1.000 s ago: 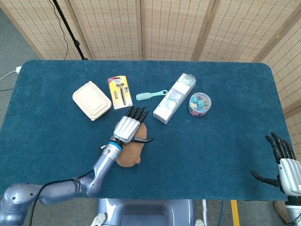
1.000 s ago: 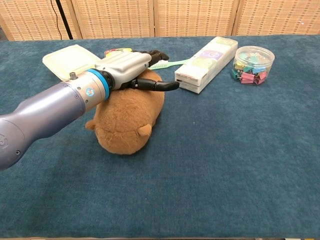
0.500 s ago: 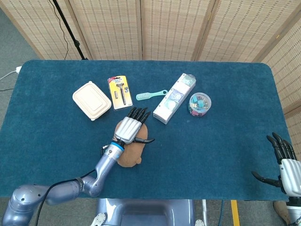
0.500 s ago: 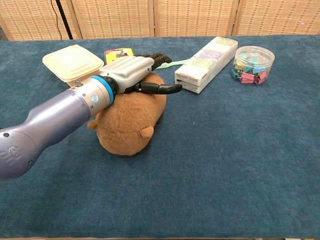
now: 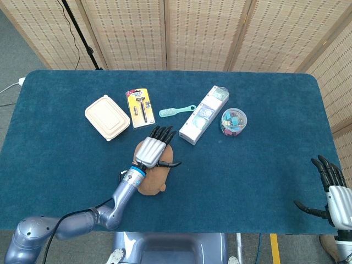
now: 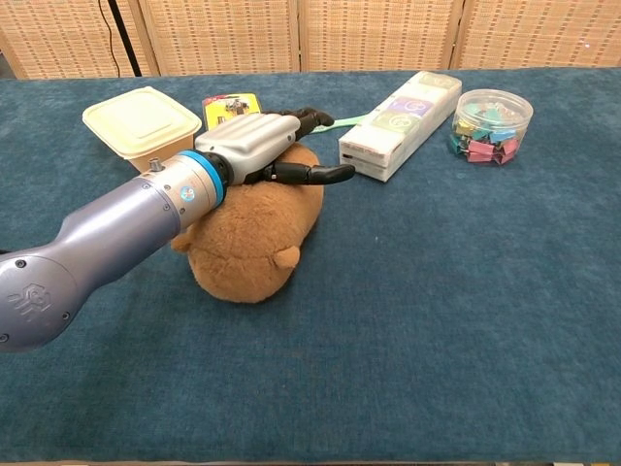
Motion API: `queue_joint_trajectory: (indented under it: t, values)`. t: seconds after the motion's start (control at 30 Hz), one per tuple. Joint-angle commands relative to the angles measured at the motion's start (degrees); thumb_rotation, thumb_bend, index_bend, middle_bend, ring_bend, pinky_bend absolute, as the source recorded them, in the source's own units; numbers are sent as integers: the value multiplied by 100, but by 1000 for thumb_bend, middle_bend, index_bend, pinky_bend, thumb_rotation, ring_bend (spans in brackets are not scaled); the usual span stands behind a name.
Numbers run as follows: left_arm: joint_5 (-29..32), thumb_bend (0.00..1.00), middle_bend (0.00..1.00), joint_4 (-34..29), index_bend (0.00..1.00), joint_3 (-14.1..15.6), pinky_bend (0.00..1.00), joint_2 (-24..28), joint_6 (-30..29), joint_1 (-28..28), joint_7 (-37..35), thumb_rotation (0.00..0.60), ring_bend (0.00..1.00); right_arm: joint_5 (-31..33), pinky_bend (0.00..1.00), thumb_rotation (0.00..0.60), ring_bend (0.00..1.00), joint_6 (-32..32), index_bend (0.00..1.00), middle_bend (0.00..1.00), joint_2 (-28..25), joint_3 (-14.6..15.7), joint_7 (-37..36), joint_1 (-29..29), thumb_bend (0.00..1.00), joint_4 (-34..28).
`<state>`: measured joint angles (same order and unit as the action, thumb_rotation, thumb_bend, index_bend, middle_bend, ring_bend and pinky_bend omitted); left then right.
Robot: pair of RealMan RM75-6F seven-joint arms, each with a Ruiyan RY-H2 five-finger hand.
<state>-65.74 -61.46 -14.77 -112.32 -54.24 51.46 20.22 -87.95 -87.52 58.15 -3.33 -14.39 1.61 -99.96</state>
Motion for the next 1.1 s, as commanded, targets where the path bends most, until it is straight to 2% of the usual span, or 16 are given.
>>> queue_joint_trajectory:
  t: [0.03, 0.53, 0.73, 0.9, 1.1]
  values:
    - [-21, 0, 0, 32, 0, 5, 0, 0, 0, -9, -44, 7, 0, 6, 0, 600, 0, -7, 0, 0, -6, -4, -13, -4, 0, 2]
    - [143, 0, 0, -109, 0, -56, 0, 66, 23, -29, 144, 8, 0, 15, 0, 600, 0, -2, 0, 0, -23, -8, -28, -6, 0, 1]
    - [83, 0, 0, -507, 0, -139, 0, 270, -141, -63, 143, 8, 0, 12, 0, 600, 0, -11, 0, 0, -28, -10, -49, -11, 0, 6]
    - [13, 0, 0, -971, 0, -221, 0, 532, -341, -106, 234, 7, 0, 0, 0, 600, 0, -21, 0, 0, -30, -7, -56, -15, 0, 4]
    - [1, 0, 0, -2145, 0, -283, 0, 1292, -659, -309, 585, 8, 0, -37, 0, 600, 0, -30, 0, 0, -26, 8, -36, -19, 0, -12]
